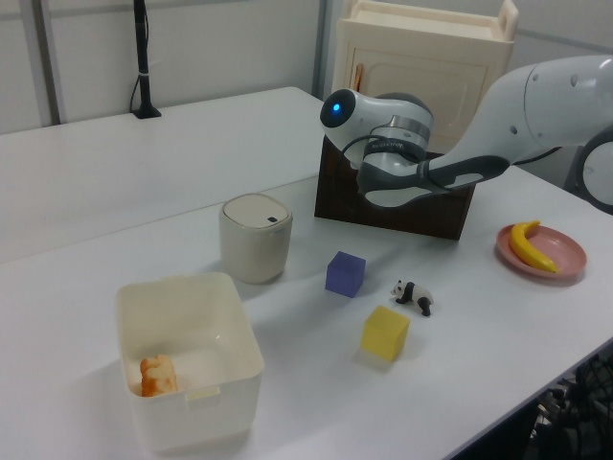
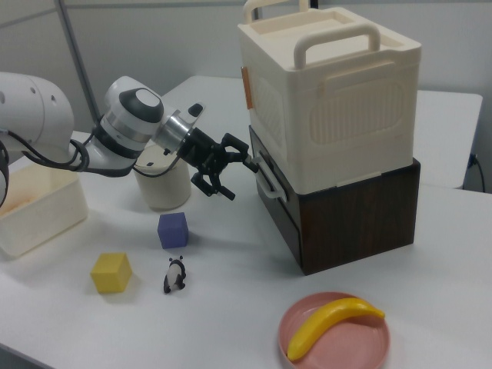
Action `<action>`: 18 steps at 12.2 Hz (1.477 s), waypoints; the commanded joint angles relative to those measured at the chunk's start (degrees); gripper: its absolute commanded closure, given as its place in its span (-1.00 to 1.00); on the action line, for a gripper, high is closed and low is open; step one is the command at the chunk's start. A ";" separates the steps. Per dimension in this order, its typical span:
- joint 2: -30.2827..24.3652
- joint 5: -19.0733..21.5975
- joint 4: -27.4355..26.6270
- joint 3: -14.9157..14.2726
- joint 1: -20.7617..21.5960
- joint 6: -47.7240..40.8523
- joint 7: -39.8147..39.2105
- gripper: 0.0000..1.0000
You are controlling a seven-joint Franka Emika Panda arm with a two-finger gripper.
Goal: Slide open the drawer
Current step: 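Move the gripper down toward the drawer's cream handle, then hook the gripper fingers around the cream drawer handle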
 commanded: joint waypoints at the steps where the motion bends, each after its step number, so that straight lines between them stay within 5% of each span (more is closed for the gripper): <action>1: -0.44 -2.67 -1.14 -0.63 -0.92 3.09 -0.81 -0.87; 10: -0.53 -6.55 -0.35 -0.81 -1.71 3.26 -0.81 -0.38; 18: -0.35 -12.70 -1.23 -0.81 -1.53 2.65 0.33 -0.38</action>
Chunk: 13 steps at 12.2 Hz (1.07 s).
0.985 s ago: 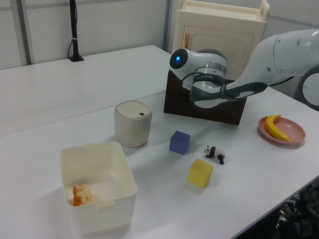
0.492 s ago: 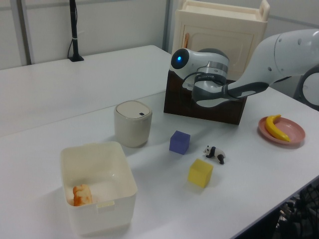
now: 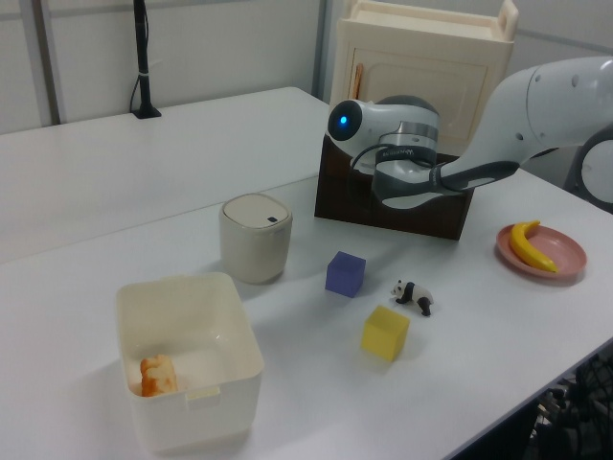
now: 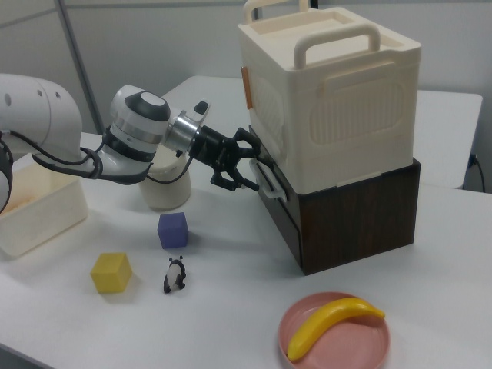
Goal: Slide open the drawer
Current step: 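Hook the gripper fingers around the cream drawer handle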
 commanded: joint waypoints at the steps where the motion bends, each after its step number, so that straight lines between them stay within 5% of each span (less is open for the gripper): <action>1: -0.51 -2.41 -1.67 -0.46 0.43 0.99 1.37 -0.37; 9: -0.60 -3.03 -3.88 -0.29 3.07 -0.59 3.05 -0.35; 13: -0.60 -3.03 -3.79 -0.37 3.07 -0.59 2.97 -0.14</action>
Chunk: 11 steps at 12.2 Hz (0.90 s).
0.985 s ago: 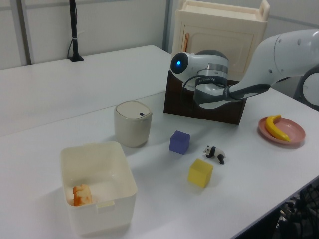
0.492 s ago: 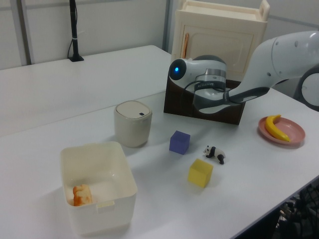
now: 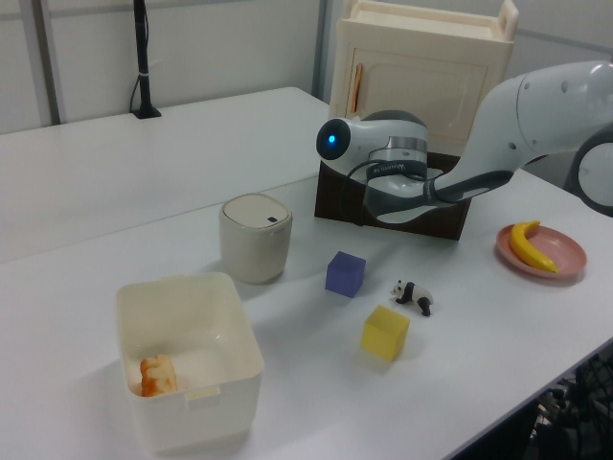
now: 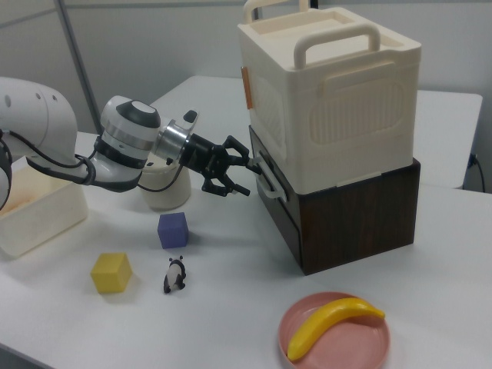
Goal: Slide open the drawer
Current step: 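Hook the gripper fingers around the cream drawer handle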
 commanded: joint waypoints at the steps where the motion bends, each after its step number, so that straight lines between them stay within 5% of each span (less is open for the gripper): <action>1: -0.95 -1.38 -1.45 -0.49 0.72 -0.56 1.66 -0.14; 11: -0.86 -2.70 -0.83 -0.57 -1.30 0.32 1.13 0.13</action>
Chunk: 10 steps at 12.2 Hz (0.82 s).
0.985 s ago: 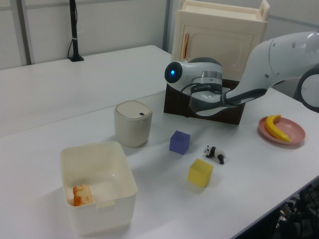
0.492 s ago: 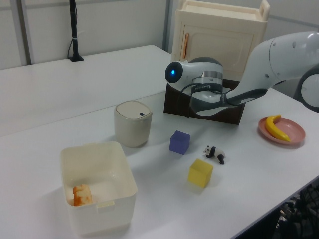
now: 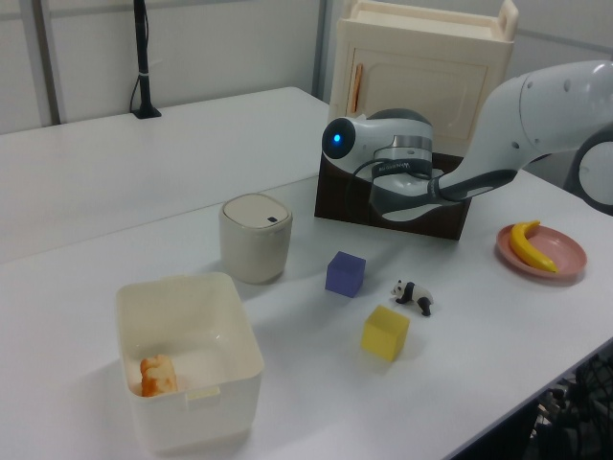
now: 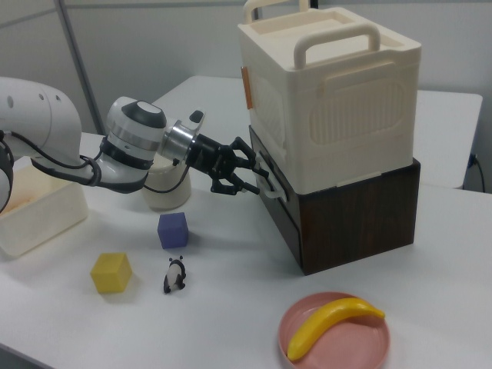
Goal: Slide open the drawer
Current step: 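Hook the gripper fingers around the cream drawer handle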
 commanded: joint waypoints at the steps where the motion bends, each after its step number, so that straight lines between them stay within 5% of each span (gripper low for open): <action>1: -0.86 -1.61 -0.84 -0.17 -0.38 0.33 1.04 0.24; 6: -0.86 -1.52 -0.93 -0.17 -0.38 0.25 1.13 0.95; 10: -0.94 -1.35 -0.93 -0.17 -0.29 0.25 1.13 1.00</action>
